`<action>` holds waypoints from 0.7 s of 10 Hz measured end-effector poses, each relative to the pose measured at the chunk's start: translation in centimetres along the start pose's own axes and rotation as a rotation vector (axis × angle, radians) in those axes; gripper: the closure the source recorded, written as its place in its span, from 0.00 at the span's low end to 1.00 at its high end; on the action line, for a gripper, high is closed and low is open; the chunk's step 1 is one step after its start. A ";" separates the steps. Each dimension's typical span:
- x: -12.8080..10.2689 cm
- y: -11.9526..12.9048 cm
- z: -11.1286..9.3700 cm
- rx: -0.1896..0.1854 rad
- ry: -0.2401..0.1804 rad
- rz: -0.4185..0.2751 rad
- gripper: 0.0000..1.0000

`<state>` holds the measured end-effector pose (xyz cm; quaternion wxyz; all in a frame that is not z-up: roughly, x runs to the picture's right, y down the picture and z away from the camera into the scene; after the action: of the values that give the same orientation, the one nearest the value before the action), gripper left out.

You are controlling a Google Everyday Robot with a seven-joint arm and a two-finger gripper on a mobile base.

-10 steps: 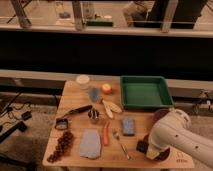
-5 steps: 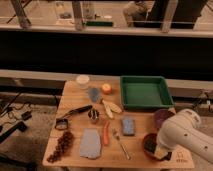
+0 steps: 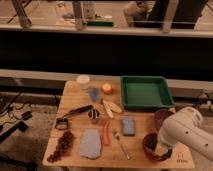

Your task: Wipe red bowl with eraser

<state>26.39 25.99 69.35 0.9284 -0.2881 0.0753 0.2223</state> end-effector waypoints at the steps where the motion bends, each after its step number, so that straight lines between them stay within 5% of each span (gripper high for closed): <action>1: -1.5 0.3 0.2 0.002 -0.004 -0.016 0.90; 5: -8.1 2.4 0.6 0.012 -0.020 -0.110 0.90; 7: -9.6 3.7 0.6 0.011 -0.018 -0.155 0.90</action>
<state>16.12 25.50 70.54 0.9450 -0.2861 0.0457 0.1517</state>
